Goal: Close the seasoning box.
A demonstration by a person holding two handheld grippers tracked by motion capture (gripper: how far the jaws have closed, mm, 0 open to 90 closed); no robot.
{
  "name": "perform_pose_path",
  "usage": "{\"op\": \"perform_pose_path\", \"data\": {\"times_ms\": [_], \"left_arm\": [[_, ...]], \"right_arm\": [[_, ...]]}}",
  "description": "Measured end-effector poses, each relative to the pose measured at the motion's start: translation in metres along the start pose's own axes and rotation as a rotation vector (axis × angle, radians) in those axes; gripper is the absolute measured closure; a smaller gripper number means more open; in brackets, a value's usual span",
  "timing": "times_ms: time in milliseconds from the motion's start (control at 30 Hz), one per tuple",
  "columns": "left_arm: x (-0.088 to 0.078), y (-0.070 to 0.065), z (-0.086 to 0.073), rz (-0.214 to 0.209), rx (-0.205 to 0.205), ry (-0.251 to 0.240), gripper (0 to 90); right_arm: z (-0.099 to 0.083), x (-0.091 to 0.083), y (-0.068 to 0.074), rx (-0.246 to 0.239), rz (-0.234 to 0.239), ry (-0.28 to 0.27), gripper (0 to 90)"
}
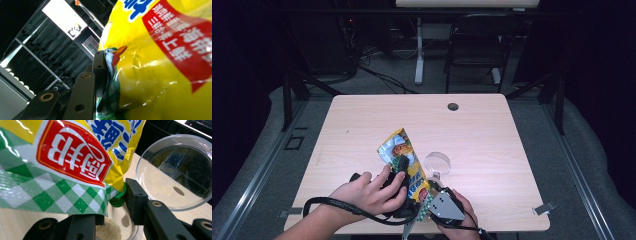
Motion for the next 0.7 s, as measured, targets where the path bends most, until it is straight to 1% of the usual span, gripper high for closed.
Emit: {"op": "perform_pose_path", "data": {"times_ms": [33, 367, 433, 700], "left_arm": [[0.0000, 0.0000, 0.0001, 0.000, 0.001, 0.001, 74.0], [-0.0001, 0.0000, 0.0001, -0.002, 0.002, 0.003, 73.9], [0.0002, -0.0002, 0.0000, -0.001, -0.005, -0.002, 73.9], [0.0001, -0.0008, -0.0001, -0.002, -0.004, 0.003, 73.9]], "right_arm": [[0.0001, 0.0001, 0.0000, 0.005, 0.000, -0.001, 70.5], [0.0002, -0.0004, 0.0003, 0.002, 0.005, 0.007, 70.5], [0.0005, -0.0001, 0.0005, 0.007, 0.002, 0.000, 70.5], [0.0002, 0.0000, 0.0004, 0.006, 0.002, 0.000, 70.5]]}}
Point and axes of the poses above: each handheld gripper's, and its own axes: x roughly forward along the jaws, z roughly out of its top, y roughly to its left, the point moved 5 cm from there along x, roughly forward along the jaws, and after that the axes turned 12 degrees about -y, right-handed, at the moved point
